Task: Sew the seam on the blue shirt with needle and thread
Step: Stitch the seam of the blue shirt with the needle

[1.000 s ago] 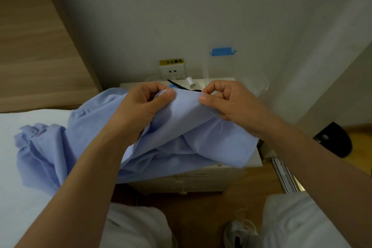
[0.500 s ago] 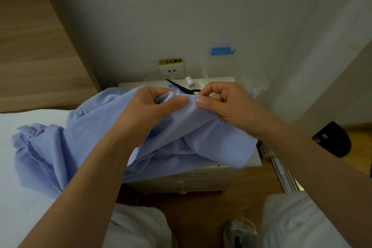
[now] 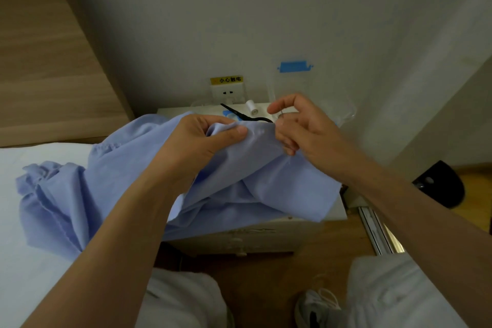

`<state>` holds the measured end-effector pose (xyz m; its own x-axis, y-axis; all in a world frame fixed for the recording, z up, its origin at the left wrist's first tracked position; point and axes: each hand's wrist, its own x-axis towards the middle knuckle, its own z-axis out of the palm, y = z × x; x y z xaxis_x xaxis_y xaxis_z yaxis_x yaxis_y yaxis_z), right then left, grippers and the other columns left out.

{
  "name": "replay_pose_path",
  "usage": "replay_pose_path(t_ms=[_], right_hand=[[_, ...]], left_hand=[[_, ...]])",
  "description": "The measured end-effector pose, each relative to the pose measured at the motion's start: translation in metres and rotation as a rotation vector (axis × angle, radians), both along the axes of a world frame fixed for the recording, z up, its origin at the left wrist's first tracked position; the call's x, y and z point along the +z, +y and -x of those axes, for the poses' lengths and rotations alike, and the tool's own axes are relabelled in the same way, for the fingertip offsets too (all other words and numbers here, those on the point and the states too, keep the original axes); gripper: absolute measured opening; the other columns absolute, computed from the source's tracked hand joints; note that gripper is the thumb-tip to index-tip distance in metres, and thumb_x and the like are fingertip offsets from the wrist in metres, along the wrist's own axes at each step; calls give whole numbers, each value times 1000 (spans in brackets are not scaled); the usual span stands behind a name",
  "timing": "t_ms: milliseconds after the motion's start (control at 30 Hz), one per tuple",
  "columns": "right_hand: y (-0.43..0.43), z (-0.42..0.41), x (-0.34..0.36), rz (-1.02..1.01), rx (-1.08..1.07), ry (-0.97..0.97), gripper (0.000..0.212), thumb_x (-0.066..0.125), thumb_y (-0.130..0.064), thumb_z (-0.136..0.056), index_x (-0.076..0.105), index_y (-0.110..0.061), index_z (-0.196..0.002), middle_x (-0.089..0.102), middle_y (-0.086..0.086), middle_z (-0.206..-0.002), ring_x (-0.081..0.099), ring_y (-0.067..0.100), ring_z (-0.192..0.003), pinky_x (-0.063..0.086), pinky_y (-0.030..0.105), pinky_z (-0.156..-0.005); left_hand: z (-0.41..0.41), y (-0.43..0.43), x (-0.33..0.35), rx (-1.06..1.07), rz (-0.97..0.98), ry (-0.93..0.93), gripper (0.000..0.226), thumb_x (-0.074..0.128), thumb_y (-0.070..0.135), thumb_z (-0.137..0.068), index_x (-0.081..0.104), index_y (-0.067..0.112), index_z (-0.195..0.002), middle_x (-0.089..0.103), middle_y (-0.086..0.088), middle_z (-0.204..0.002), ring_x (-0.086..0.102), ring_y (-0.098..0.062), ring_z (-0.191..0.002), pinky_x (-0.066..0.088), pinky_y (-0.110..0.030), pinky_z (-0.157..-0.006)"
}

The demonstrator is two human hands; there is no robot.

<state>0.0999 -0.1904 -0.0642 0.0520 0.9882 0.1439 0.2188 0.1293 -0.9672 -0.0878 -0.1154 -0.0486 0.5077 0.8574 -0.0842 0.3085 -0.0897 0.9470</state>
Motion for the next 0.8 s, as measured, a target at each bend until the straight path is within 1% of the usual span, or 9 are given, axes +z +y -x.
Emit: replay_pose_path(t_ms=[100,167,200,267,333,400,467,567,800], right_hand=[[-6,-2,3,-48,56,-104,7,48,-6,-99,48,-4,-106,65,-1,-63,51,13,-51,48,26,-58],[-7,-2,3,-48,67,-149,8,54,-10,-97,55,-5,-104,72,2,-72,51,15,-46,49,29,-54],[-7,-2,3,-58,56,-175,9,57,-12,-96,61,-7,-102,73,2,-71,50,14,-43,49,29,-50],[-7,-2,0,-89,14,-221,12,60,-14,-95,70,-13,-101,70,1,-61,52,17,-42,48,27,-46],[-7,-3,-1,-122,-11,-236,16,60,-14,-94,73,-16,-103,62,-1,-48,53,22,-42,46,21,-47],[-7,-3,-1,-143,-13,-224,17,60,-13,-94,73,-16,-104,53,-2,-41,50,16,-39,43,16,-50],[-7,-4,-1,-151,-1,-216,18,60,-12,-94,73,-15,-105,48,3,-39,47,12,-38,42,15,-52],[-7,-4,-1,-156,17,-223,19,59,-10,-95,73,-15,-107,45,11,-40,45,13,-37,43,18,-52],[-7,-5,2,-152,28,-262,19,58,-9,-95,73,-14,-107,43,13,-40,44,12,-37,43,17,-53]], left_hand=[[0,-1,1,4,16,-15,14,65,27,-86,73,25,-75,73,-9,-81,68,-26,-81,56,-39,-76],[-1,-2,1,13,27,-19,13,65,27,-85,73,23,-76,73,-10,-81,68,-25,-79,55,-39,-75],[0,-2,1,19,27,-19,13,64,27,-85,72,22,-76,72,-10,-81,67,-25,-80,54,-40,-76],[-1,-2,1,33,25,-16,13,65,30,-84,72,23,-77,72,-11,-82,67,-28,-83,55,-42,-79],[0,-2,2,35,19,-14,14,64,31,-85,73,22,-80,72,-12,-84,67,-32,-86,55,-44,-80],[0,-3,2,25,15,-19,15,64,29,-87,73,19,-82,72,-13,-85,67,-32,-86,55,-44,-81],[0,-4,3,16,19,-23,15,64,29,-86,73,19,-82,73,-12,-85,68,-31,-86,55,-43,-80],[0,-4,4,12,27,-30,14,64,28,-85,74,20,-79,73,-10,-83,69,-26,-82,56,-38,-76],[0,-6,5,-10,-4,-45,14,65,25,-87,74,22,-78,74,-4,-79,69,-19,-77,56,-28,-69]])
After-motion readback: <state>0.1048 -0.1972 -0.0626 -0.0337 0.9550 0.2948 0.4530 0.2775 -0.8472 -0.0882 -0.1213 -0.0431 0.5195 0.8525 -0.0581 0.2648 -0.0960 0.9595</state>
